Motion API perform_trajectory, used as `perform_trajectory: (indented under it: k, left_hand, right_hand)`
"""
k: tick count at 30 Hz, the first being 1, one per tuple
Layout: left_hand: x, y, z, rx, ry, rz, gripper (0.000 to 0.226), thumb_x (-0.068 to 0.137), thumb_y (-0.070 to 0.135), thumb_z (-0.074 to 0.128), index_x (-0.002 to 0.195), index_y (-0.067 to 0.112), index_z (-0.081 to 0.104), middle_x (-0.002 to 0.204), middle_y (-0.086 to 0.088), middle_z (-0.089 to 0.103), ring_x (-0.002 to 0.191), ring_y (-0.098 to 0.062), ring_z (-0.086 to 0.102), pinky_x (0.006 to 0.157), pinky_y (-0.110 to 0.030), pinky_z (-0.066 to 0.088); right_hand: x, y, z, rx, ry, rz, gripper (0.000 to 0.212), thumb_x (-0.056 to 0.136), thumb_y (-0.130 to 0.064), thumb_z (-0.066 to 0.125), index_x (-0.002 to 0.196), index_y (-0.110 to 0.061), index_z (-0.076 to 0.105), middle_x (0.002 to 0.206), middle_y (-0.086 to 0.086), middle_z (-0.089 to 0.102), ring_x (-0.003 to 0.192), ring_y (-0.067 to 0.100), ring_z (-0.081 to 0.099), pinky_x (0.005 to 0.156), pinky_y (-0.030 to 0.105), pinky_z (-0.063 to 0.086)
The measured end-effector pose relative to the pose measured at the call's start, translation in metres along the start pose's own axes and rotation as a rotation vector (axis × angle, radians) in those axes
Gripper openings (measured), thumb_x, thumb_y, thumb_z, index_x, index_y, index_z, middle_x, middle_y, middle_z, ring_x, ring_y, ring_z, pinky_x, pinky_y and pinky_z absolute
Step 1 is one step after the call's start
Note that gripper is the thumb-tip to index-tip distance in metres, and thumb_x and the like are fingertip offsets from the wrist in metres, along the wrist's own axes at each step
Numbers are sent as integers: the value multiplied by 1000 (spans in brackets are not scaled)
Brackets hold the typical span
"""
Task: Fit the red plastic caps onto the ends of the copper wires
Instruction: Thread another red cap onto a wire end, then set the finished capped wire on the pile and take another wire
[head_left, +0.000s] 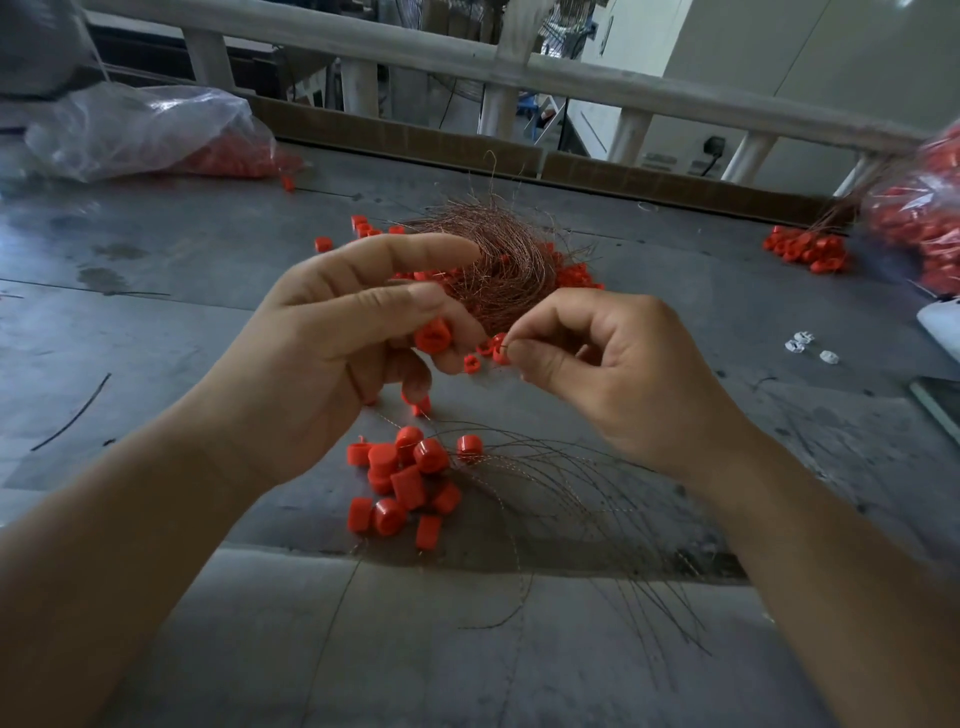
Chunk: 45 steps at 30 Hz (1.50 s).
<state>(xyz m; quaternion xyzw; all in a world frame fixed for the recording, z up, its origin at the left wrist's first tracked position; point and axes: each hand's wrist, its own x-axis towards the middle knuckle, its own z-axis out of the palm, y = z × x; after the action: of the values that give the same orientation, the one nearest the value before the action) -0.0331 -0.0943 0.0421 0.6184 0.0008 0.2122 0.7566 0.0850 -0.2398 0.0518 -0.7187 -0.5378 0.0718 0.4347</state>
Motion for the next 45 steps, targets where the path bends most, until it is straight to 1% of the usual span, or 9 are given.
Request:
perform_trajectory:
  k: [7,9,11,18,21,24,32,41,45]
  left_hand:
    - [2,-1,-5,203,169,-19,23,61,4,69,78,20,71,63,-3,67,45,-9,54,37,-15,36]
    - [4,-2,-7,272,267,-18,12,69,9,66,74,19,70,61,-3,66,42,-9,52,35,-14,34]
    - [8,-4,-13,339,401,-13,19,81,2,59,73,17,68,57,0,65,41,-8,50,35,-13,32]
    - [19,-15,-26,626,649,-23,19,80,-1,62,77,17,67,65,6,63,54,-1,55,42,-10,40]
    - [21,-21,-27,895,642,-32,21,81,3,63,90,21,68,78,7,63,64,-5,55,55,-8,43]
    - [23,-28,-31,1138,540,-51,29,82,4,61,109,14,66,103,-6,61,92,-18,57,78,-22,39]
    - [26,-39,-35,1324,312,-153,37,90,14,53,126,17,56,131,-10,49,122,-28,41,99,-30,29]
    - [25,-39,-40,1354,391,-76,14,81,13,67,95,13,68,90,-2,57,81,-16,48,69,-24,31]
    - [22,-35,-32,1197,390,5,11,77,24,71,73,21,62,73,4,63,65,-13,56,56,-22,38]
  right_hand:
    - [1,2,-1,-149,-33,53,6,79,-14,68,74,-17,68,71,-11,58,70,2,54,62,11,42]
    - [0,3,3,-180,-89,68,4,80,-14,67,76,-15,68,72,-13,56,71,3,54,64,9,42]
    - [-1,6,7,-245,-151,78,3,81,-16,67,79,-15,69,73,-15,55,68,2,53,65,8,41]
    - [-2,11,12,-345,-282,134,7,84,-22,63,86,-18,69,75,-18,52,72,-1,50,69,14,43]
    - [-2,11,12,-351,-282,136,8,84,-24,63,85,-18,69,78,-15,56,75,1,53,71,17,45]
    - [-3,11,11,-353,-290,147,8,84,-26,64,83,-19,68,80,-12,60,75,2,55,70,17,45]
    - [-4,11,8,-345,-275,151,9,84,-28,63,81,-21,68,76,-11,62,71,0,55,67,14,45]
    - [-3,13,6,-346,-224,133,9,84,-26,64,80,-19,69,74,-12,62,67,-2,55,63,6,40]
    - [-1,18,1,-363,-175,145,10,84,-25,62,81,-19,69,69,-18,56,65,-5,52,64,2,39]
